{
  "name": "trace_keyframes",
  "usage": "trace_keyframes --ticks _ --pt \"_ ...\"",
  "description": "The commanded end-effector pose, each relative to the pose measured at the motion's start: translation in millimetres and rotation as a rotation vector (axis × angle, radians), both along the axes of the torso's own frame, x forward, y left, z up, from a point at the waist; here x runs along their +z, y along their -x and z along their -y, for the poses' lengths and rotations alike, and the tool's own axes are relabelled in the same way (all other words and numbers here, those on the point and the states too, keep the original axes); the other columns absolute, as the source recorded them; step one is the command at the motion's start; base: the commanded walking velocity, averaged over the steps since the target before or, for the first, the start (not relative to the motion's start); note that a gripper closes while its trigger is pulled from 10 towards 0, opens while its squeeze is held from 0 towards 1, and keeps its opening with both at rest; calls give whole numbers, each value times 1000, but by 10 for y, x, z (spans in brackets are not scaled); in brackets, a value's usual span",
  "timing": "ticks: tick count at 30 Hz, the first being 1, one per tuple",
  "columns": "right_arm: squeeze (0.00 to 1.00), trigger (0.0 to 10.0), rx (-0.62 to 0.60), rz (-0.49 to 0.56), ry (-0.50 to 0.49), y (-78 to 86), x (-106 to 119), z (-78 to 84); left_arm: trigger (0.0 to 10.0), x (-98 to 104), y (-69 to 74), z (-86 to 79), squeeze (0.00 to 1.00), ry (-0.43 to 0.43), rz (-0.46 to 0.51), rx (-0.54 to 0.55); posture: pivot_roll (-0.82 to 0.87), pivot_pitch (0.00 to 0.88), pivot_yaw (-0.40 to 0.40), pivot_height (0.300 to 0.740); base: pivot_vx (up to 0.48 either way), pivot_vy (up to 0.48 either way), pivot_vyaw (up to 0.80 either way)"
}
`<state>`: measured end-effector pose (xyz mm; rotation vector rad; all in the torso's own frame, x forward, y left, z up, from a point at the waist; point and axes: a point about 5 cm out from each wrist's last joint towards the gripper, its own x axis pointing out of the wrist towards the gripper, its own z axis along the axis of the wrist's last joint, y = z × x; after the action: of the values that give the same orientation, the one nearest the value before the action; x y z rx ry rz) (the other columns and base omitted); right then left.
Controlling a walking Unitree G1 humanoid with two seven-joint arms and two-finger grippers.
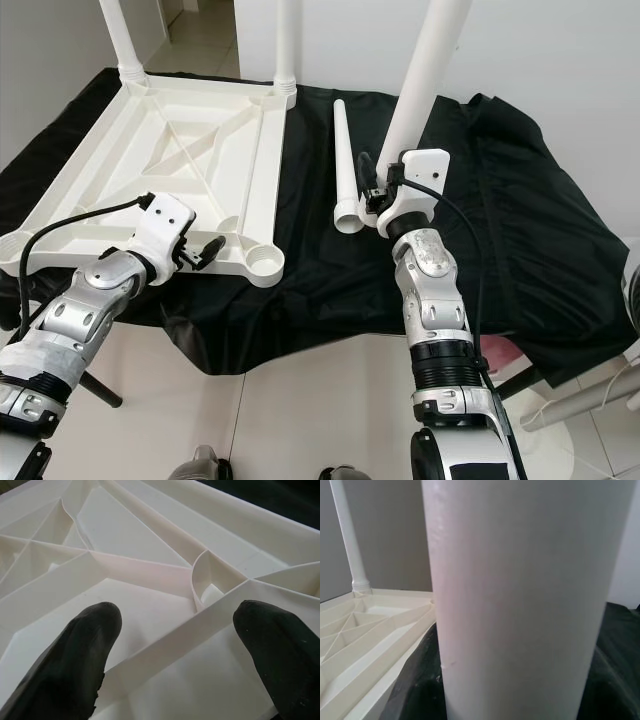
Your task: Building children table
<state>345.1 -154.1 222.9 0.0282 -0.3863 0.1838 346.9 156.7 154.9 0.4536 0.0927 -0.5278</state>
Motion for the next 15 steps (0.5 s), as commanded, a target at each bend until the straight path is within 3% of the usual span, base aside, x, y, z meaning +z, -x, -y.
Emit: trace_keyframes --ticks 1,5,12,15 --pt "0 10000 -3 2 5 23 4 17 10000 -277 81 -33 0 -96 -104 -36 5 31 -20 740 0 0 0" --pt "0 10000 -2 1 6 29 2 18 10000 -309 90 -34 0 -115 -104 -43 5 30 -20 740 0 0 0" --pt "0 10000 -6 -5 11 37 -13 22 10000 -367 127 117 0 -77 -111 -69 2 29 -16 740 0 0 0" --pt "0 10000 -5 -6 10 41 -15 15 10000 -423 162 282 0 -44 -120 -84 3 27 -16 740 0 0 0"
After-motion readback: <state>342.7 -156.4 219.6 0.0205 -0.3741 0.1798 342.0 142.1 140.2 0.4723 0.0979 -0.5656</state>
